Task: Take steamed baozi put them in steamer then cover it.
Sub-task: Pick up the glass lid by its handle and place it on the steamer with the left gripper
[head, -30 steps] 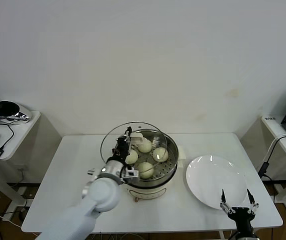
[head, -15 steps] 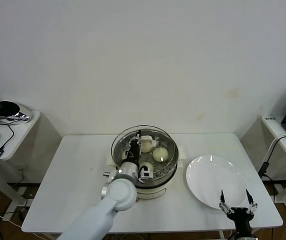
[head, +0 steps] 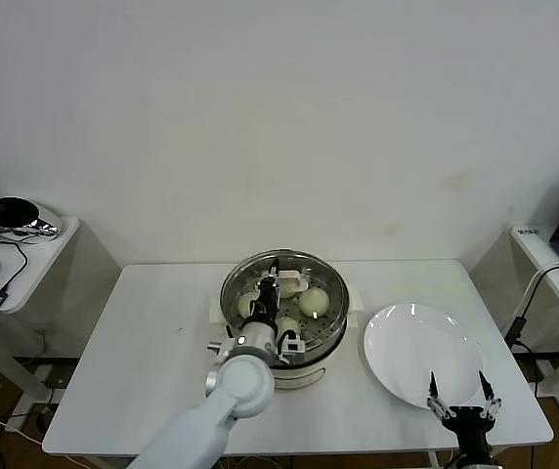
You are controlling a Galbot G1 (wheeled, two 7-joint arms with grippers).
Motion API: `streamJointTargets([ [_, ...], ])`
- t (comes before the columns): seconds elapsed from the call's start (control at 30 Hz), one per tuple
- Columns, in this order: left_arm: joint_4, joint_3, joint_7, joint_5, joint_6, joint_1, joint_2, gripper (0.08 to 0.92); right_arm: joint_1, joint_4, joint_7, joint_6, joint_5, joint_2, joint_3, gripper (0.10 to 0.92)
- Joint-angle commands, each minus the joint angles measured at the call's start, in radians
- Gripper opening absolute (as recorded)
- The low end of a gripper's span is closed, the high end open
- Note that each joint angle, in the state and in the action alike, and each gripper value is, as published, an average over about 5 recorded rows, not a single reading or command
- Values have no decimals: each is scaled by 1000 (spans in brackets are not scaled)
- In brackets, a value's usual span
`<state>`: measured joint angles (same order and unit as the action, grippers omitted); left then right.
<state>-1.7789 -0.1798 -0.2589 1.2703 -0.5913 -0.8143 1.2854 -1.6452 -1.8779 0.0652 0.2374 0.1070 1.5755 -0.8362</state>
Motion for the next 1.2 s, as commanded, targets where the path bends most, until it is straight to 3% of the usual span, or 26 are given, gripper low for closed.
streamJointTargets([
  [0.03, 14, -4, 1, 19, 2, -5, 17, 149, 0, 1, 0, 1, 1, 1, 2, 823],
  [0.73, 35, 9, 18, 12, 18, -21, 43, 166, 4, 11, 3, 3, 2, -1, 3, 823],
  [1.0, -11, 16, 24, 0, 22, -41, 23, 378, 4, 14, 4, 4, 4, -1, 8, 823],
  [1.2, -142, 40, 37, -55, 37, -125, -57, 551, 2, 14, 4, 5, 7, -2, 10, 823],
])
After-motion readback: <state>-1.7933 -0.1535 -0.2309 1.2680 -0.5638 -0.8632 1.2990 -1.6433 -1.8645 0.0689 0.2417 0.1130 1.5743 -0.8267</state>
